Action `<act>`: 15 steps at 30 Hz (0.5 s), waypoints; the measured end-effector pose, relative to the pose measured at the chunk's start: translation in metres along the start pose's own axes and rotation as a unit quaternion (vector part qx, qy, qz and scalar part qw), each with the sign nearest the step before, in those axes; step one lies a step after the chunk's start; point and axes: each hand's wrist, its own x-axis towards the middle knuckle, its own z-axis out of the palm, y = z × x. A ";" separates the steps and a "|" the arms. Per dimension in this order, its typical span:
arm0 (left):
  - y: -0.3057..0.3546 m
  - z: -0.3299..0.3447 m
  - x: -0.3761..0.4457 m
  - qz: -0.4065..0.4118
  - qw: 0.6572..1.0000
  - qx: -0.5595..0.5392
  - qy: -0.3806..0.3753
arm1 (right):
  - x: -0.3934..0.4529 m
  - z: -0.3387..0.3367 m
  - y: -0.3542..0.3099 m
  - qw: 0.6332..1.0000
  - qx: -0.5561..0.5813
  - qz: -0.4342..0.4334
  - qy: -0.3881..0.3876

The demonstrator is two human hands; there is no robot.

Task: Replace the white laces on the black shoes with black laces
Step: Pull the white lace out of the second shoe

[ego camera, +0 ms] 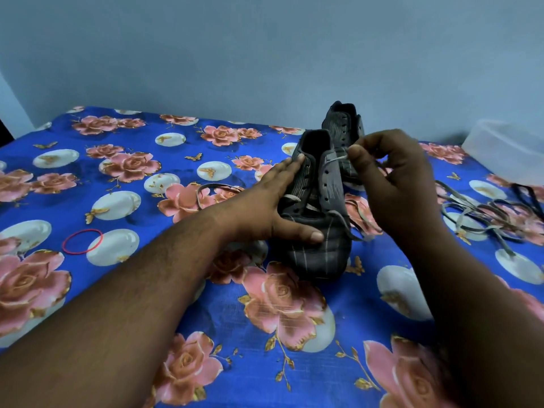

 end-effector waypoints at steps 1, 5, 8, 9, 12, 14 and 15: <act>0.000 0.000 0.000 -0.001 1.000 0.000 0.001 | 0.000 0.000 0.005 0.999 -0.028 0.008 -0.024; 0.000 0.000 0.001 0.001 1.000 0.002 0.005 | 0.005 -0.012 0.009 0.994 -0.026 0.005 -0.104; -0.001 0.000 0.001 0.001 1.000 0.004 0.007 | 0.004 -0.017 0.006 0.966 0.024 -0.030 -0.257; -0.001 0.000 0.001 0.000 1.000 0.005 0.006 | 0.002 -0.017 0.008 0.953 0.025 -0.039 -0.299; -0.003 0.001 0.002 0.001 1.000 0.007 0.001 | 0.000 -0.015 0.013 0.936 0.049 -0.007 -0.348; -0.005 0.001 0.003 0.002 1.000 0.013 0.005 | 0.000 -0.017 0.016 0.934 0.065 0.002 -0.351; -0.005 0.001 0.003 0.003 1.000 0.014 0.008 | 0.001 -0.018 0.017 0.934 0.068 -0.004 -0.351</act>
